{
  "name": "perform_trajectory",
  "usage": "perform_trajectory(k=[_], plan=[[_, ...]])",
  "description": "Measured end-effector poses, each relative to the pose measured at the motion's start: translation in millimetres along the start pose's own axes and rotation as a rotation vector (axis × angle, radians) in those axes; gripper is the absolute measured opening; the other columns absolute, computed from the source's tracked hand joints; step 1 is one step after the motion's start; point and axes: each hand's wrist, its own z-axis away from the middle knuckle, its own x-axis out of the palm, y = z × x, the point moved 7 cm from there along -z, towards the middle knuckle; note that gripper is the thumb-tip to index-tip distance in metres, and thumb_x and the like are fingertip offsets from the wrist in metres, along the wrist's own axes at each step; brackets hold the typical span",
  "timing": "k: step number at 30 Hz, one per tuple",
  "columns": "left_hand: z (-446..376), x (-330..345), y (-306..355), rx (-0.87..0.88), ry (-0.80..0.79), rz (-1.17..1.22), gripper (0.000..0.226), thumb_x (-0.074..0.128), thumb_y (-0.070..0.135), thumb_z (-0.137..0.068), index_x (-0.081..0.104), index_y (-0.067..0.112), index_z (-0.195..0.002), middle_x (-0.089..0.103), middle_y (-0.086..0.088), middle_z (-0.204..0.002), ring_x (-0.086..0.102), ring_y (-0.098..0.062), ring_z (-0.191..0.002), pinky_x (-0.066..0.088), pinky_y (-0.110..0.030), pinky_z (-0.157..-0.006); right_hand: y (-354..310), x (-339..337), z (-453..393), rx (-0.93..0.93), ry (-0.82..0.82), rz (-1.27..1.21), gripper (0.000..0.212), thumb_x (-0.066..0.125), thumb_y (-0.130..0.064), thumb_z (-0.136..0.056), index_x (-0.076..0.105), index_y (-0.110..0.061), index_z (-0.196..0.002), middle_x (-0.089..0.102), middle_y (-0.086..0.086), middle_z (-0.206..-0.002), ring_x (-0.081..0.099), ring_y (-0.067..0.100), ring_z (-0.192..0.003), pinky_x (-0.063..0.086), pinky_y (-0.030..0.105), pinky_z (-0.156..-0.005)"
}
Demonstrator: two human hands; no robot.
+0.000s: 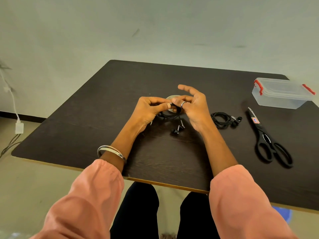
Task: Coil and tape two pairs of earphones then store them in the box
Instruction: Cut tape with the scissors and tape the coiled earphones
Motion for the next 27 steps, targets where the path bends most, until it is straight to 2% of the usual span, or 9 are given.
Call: perform_trajectory(k=[2, 6, 10, 13, 17, 21, 24, 25, 27], plan=[[-0.1, 0.0, 0.4, 0.008, 0.006, -0.05, 0.016, 0.073, 0.007, -0.081, 0.075, 0.007, -0.098, 0.075, -0.006, -0.093, 0.071, -0.014, -0.089, 0.053, -0.02, -0.081, -3.0, -1.8, 0.7, -0.028, 0.021, 0.05, 0.05, 0.07, -0.001, -0.083, 0.053, -0.011, -0.13, 0.075, 0.004, -0.085, 0.072, 0.013, -0.087, 0.053, 0.018, -0.073], [-0.8, 0.3, 1.3, 0.018, 0.021, -0.114, 0.014, 0.073, 0.009, -0.082, 0.075, 0.009, -0.096, 0.075, 0.0, -0.088, 0.069, -0.005, -0.08, 0.051, -0.015, -0.074, -7.8, -1.7, 1.9, -0.096, 0.034, 0.172, 0.052, 0.07, -0.002, -0.083, 0.052, -0.013, -0.131, 0.073, 0.001, -0.082, 0.071, 0.01, -0.081, 0.055, 0.022, -0.077], [-1.7, -2.4, 1.0, 0.023, 0.048, -0.142, 0.011, 0.073, 0.01, -0.082, 0.076, 0.009, -0.092, 0.075, 0.001, -0.084, 0.068, -0.004, -0.076, 0.051, -0.015, -0.072, -10.5, 3.7, 0.7, -0.185, 0.012, 0.312, 0.056, 0.07, -0.002, -0.083, 0.05, -0.017, -0.133, 0.07, -0.006, -0.081, 0.068, 0.005, -0.076, 0.057, 0.026, -0.077], [-2.5, -5.6, -0.6, 0.031, 0.088, -0.195, 0.006, 0.075, 0.015, -0.082, 0.077, 0.014, -0.087, 0.074, 0.0, -0.079, 0.067, -0.007, -0.073, 0.054, -0.022, -0.072, -14.6, 8.5, 2.9, -0.261, -0.02, 0.383, 0.064, 0.068, 0.001, -0.084, 0.042, -0.017, -0.14, 0.068, -0.003, -0.084, 0.067, 0.004, -0.08, 0.055, 0.021, -0.078], [-4.5, -8.0, -5.3, 0.005, 0.12, -0.227, 0.004, 0.074, 0.018, -0.082, 0.077, 0.015, -0.082, 0.073, -0.005, -0.074, 0.063, -0.013, -0.066, 0.055, -0.032, -0.071, -17.1, 11.3, 5.9, -0.324, -0.083, 0.436, 0.074, 0.069, 0.003, -0.082, 0.034, -0.019, -0.145, 0.069, -0.001, -0.086, 0.067, 0.007, -0.086, 0.054, 0.021, -0.083], [-3.6, -7.5, -8.6, -0.049, 0.115, -0.161, 0.012, 0.072, 0.019, -0.084, 0.077, 0.009, -0.081, 0.072, -0.007, -0.071, 0.061, -0.012, -0.063, 0.053, -0.028, -0.068, -24.3, 15.6, 11.2, -0.419, -0.122, 0.586, 0.08, 0.072, 0.001, -0.079, 0.034, -0.019, -0.147, 0.071, -0.003, -0.089, 0.066, 0.004, -0.091, 0.049, 0.013, -0.091], [-1.9, -7.1, -8.0, -0.074, 0.107, -0.067, 0.016, 0.069, 0.018, -0.088, 0.076, 0.004, -0.084, 0.07, -0.009, -0.07, 0.059, -0.013, -0.061, 0.048, -0.021, -0.061, -31.3, 18.3, 18.2, -0.532, -0.076, 0.665, 0.078, 0.073, -0.001, -0.079, 0.036, -0.018, -0.146, 0.074, -0.003, -0.09, 0.067, 0.004, -0.092, 0.041, 0.004, -0.092], [-1.7, -7.3, -7.8, -0.082, 0.105, -0.025, 0.018, 0.067, 0.018, -0.089, 0.076, 0.002, -0.085, 0.07, -0.011, -0.072, 0.059, -0.015, -0.062, 0.049, -0.021, -0.06, -32.6, 20.6, 20.3, -0.568, -0.065, 0.683, 0.077, 0.073, -0.002, -0.08, 0.036, -0.017, -0.146, 0.075, -0.002, -0.089, 0.068, 0.005, -0.091, 0.042, 0.004, -0.091], [-1.6, -7.5, -8.0, -0.096, 0.103, 0.046, 0.02, 0.066, 0.016, -0.09, 0.075, -0.001, -0.088, 0.069, -0.015, -0.075, 0.059, -0.018, -0.066, 0.051, -0.023, -0.063, -35.0, 26.6, 23.3, -0.634, -0.066, 0.724, 0.074, 0.072, -0.002, -0.08, 0.038, -0.016, -0.145, 0.075, -0.003, -0.086, 0.068, 0.006, -0.089, 0.046, 0.012, -0.092]])
